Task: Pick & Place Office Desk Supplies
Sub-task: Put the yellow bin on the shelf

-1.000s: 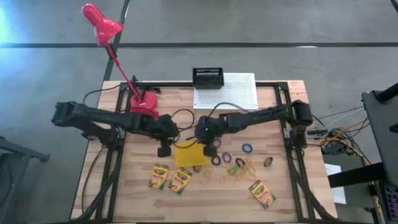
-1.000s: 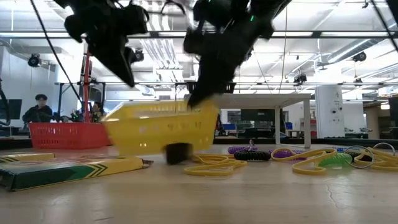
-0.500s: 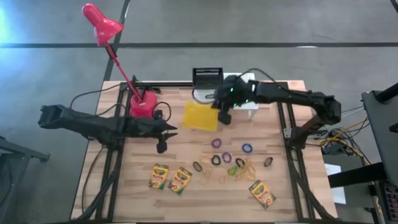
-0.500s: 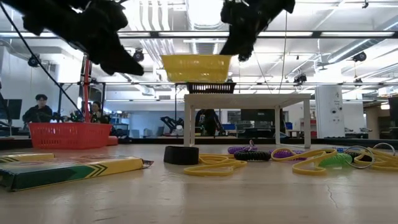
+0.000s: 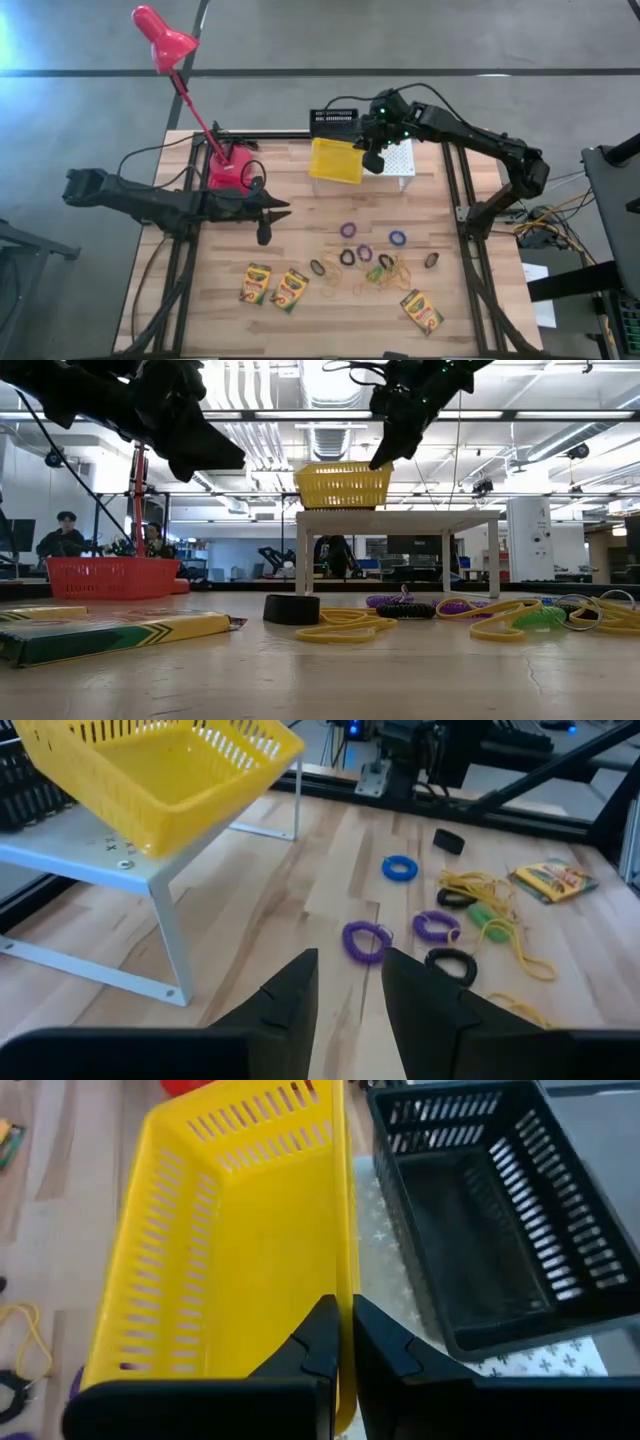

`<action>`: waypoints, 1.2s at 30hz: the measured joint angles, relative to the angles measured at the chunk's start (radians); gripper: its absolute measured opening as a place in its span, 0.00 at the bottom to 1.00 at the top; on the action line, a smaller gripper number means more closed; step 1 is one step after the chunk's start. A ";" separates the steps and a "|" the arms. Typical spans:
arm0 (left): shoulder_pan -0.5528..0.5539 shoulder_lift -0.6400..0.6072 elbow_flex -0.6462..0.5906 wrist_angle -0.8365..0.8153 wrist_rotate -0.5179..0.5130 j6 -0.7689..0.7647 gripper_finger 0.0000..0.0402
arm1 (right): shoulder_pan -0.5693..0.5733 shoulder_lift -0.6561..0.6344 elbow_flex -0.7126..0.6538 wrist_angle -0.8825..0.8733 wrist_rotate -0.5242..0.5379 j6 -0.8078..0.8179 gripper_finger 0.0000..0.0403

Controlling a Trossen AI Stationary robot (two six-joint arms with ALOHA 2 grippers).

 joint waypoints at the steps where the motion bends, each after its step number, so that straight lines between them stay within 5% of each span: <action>1: 0.000 0.000 0.000 0.006 -0.001 -0.007 0.30 | -0.003 0.004 0.000 -0.004 0.000 -0.004 0.03; 13: 0.000 0.000 0.000 0.013 -0.001 -0.040 0.30 | -0.021 0.041 0.000 0.021 0.014 -0.114 0.04; 27: 0.000 0.000 0.000 0.016 0.000 -0.045 0.30 | -0.020 0.041 -0.001 0.096 0.136 -0.152 0.29; 36: 0.003 0.000 0.000 0.015 -0.001 -0.059 0.30 | 0.067 -0.016 0.061 -0.032 0.133 -0.054 0.31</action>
